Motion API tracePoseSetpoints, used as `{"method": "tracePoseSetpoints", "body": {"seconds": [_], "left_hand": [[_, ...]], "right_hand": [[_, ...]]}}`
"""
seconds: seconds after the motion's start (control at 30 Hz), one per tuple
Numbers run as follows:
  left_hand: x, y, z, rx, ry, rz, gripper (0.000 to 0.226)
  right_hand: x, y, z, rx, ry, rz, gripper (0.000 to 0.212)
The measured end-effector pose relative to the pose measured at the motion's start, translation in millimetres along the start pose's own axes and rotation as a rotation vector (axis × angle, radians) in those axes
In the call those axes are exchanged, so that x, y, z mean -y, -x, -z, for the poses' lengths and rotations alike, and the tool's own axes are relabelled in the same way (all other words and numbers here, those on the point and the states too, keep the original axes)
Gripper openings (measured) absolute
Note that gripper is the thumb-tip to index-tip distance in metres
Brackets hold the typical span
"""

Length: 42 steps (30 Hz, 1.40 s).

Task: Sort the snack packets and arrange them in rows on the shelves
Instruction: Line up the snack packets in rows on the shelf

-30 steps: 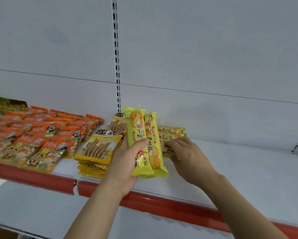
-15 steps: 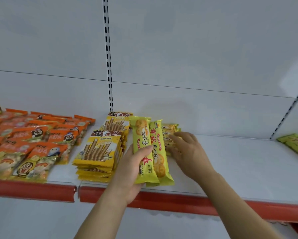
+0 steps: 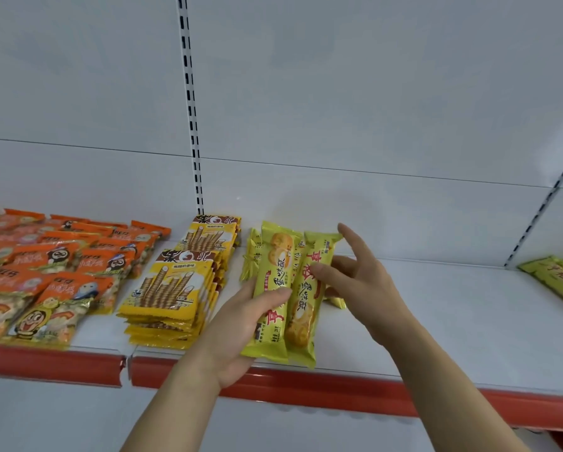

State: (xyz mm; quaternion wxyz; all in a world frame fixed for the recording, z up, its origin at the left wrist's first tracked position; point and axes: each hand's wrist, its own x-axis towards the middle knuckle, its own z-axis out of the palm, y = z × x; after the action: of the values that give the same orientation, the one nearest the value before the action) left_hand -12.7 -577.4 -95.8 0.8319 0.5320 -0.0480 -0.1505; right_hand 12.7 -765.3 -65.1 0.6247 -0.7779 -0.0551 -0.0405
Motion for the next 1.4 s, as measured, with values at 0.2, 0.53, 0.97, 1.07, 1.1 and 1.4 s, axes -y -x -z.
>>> {"method": "tracePoseSetpoints", "body": {"seconds": [0.2, 0.53, 0.97, 1.07, 1.1, 1.4], "left_hand": [[11.3, -5.7, -12.7, -0.203, -0.010, -0.151, 0.037], [-2.0, -1.1, -9.5, -0.301, 0.079, -0.242, 0.028], [-9.9, 17.9, 6.7, -0.296, -0.018, -0.224, 0.030], [-6.5, 18.1, 7.0, -0.304, -0.014, -0.210, 0.049], [-5.4, 18.6, 6.3, -0.306, -0.015, -0.208, 0.053], [-9.5, 21.7, -0.4, -0.231, -0.162, -0.123, 0.023]], "right_hand": [[-6.1, 9.0, -21.4, -0.125, 0.106, -0.001, 0.051], [4.7, 10.7, 4.5, -0.143, 0.514, 0.103, 0.052], [-46.7, -5.8, -12.6, 0.126, 1.185, 0.619, 0.051], [-50.2, -9.8, -10.7, 0.069, 1.195, 0.727, 0.039], [-50.6, -10.0, -11.6, 0.040, 1.179, 0.725, 0.036], [-28.5, 5.0, 1.5, -0.145, 0.846, 0.725, 0.043]]}}
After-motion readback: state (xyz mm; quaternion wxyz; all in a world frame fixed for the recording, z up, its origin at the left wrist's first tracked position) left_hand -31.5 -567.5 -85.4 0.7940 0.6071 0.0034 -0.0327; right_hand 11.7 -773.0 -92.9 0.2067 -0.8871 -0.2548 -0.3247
